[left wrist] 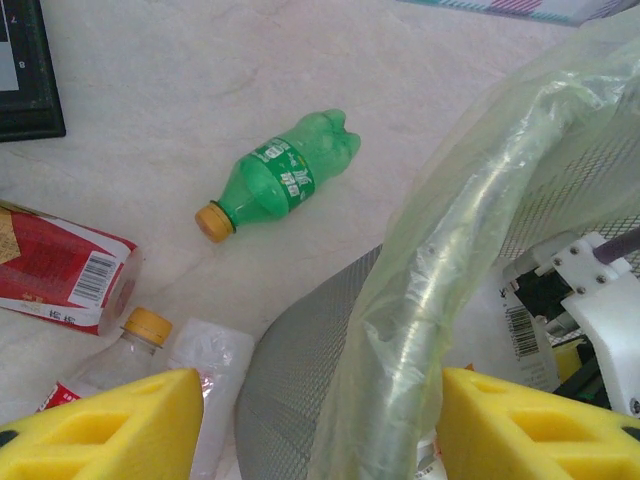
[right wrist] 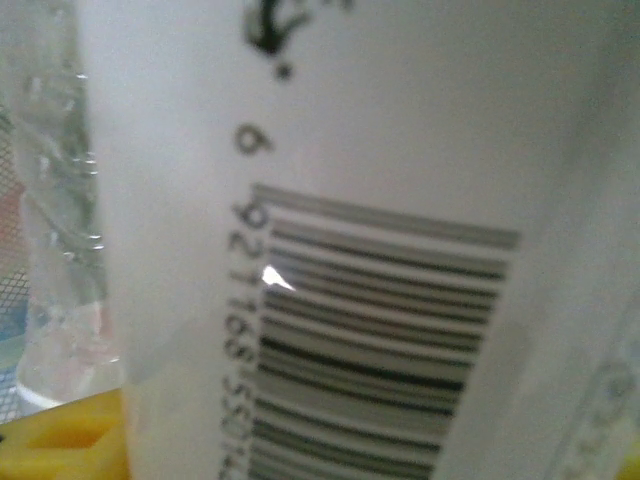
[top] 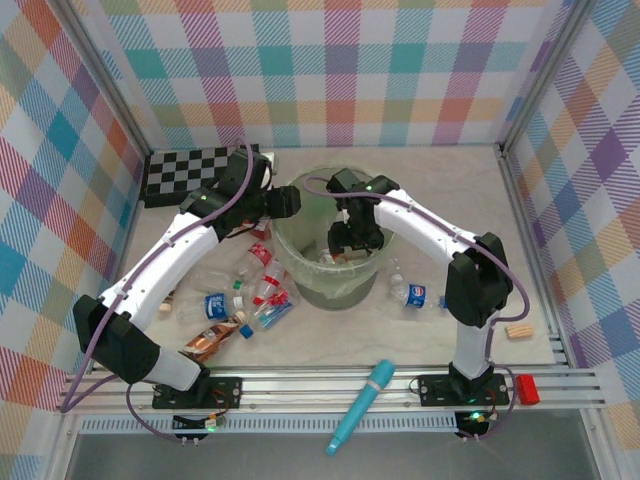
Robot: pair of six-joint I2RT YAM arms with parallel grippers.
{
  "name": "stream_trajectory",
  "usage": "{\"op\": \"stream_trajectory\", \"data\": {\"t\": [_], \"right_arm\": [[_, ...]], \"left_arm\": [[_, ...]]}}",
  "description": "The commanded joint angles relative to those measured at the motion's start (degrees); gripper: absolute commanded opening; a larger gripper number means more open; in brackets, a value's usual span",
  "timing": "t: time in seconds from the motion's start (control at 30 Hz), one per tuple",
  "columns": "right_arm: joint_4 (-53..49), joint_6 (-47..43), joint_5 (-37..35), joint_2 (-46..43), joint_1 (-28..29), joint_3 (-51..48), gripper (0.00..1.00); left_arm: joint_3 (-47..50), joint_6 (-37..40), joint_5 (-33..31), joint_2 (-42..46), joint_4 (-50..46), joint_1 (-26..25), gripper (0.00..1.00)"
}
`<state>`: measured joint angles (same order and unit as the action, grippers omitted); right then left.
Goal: Put the plastic bottles in the bin
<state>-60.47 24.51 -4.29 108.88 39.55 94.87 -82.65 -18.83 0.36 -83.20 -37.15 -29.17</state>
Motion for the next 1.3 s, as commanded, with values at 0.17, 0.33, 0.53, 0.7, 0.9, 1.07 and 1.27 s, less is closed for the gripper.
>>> {"op": "stream_trajectory", "data": {"t": [0.17,0.33,0.53,0.7,0.9,1.07,1.27], "right_arm": [[-3.75,0.44,2.45,6.29,3.69,5.72,0.84],[-8.83,-0.78,1.75,2.83,3.69,13.43,0.86],[-15.04,-1.22,1.82,-0.7,3.78,23.12,0.91],[-17.38,-0.96,0.84,-1.26,3.87,24.83,0.87],[-15.4,-2.43,-0.86,0.23,3.28,20.17,0.72],[-9.34,-1.88,-0.82,1.75,1.67,13.32,0.65],[-1.23,-0.19,1.8,3.7,1.62,5.42,0.54]], "left_arm": [[1.45,0.0,0.75,-1.18,-2.36,-0.97,0.62],[1.61,-0.06,0.47,-0.86,-2.63,-0.96,0.62],[1.59,0.01,0.62,-0.99,-2.33,-0.97,0.62],[1.54,-0.07,0.78,-1.01,-2.17,-0.98,0.62],[1.38,-0.11,0.88,-1.01,-2.37,-0.91,0.62],[1.61,-0.07,0.67,-0.5,-2.65,-0.98,0.62],[1.72,-0.06,0.7,-0.47,-2.58,-0.98,0.62]]}}
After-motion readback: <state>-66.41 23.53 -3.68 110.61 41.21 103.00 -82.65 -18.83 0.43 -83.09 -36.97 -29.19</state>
